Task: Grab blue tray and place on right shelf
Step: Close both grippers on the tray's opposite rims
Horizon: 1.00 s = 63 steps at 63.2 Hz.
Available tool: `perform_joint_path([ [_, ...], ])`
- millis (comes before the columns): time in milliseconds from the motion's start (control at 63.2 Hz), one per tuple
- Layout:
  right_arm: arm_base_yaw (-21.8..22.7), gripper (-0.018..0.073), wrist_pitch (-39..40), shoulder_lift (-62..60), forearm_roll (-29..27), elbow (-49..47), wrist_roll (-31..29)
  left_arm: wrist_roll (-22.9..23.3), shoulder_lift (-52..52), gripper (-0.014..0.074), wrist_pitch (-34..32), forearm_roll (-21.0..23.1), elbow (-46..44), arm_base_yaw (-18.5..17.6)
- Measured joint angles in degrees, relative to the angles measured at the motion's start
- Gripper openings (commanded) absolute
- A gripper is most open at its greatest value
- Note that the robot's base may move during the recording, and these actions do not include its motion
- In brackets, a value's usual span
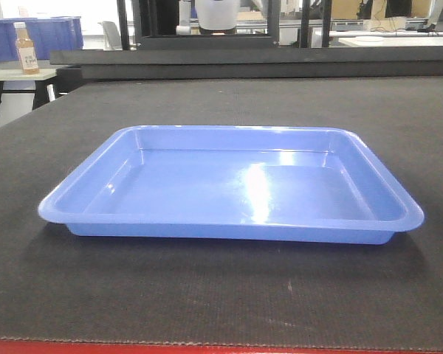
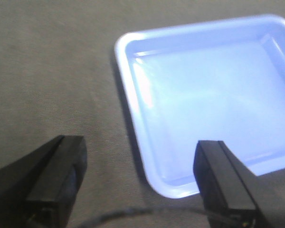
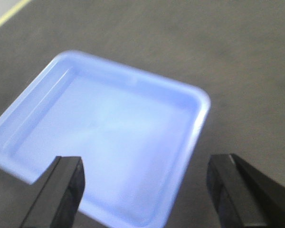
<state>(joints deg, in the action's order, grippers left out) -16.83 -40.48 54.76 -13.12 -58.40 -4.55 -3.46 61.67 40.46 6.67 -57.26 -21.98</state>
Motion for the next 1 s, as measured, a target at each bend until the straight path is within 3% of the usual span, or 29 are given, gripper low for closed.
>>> perform_joint_path([
  [111,-2.67,0.0624,-3.89,8.38,-0.25,-5.62,0.0,-0.04,6.59,0.039,3.31,-0.11,-5.03,-1.31],
  [269,-2.94,0.0624,-7.73,17.37,1.16,-12.02,1.74,1.2,16.06,0.039,10.01,-2.0,-12.82,-1.34],
  [412,-2.94,0.0624,-12.33,24.19,8.84,-16.95,12.48,6.67,24.78,0.039,17.19,-7.26,-20.62,-1.34],
  [522,-2.94,0.0624,-15.56,28.62,14.84,-19.51,19.68,9.72,30.23,0.0389,20.32,-8.55,-25.62,-1.34],
  [760,-2.94,0.0624,-16.33,36.41,17.6,-21.22,24.92,13.03,37.98,0.0388,21.45,-8.38,-31.81,-1.34],
  [997,-2.94,0.0624,-15.69,43.19,17.6,-21.22,25.63,13.4,44.32,0.0388,20.89,-4.21,-32.5,-1.34],
])
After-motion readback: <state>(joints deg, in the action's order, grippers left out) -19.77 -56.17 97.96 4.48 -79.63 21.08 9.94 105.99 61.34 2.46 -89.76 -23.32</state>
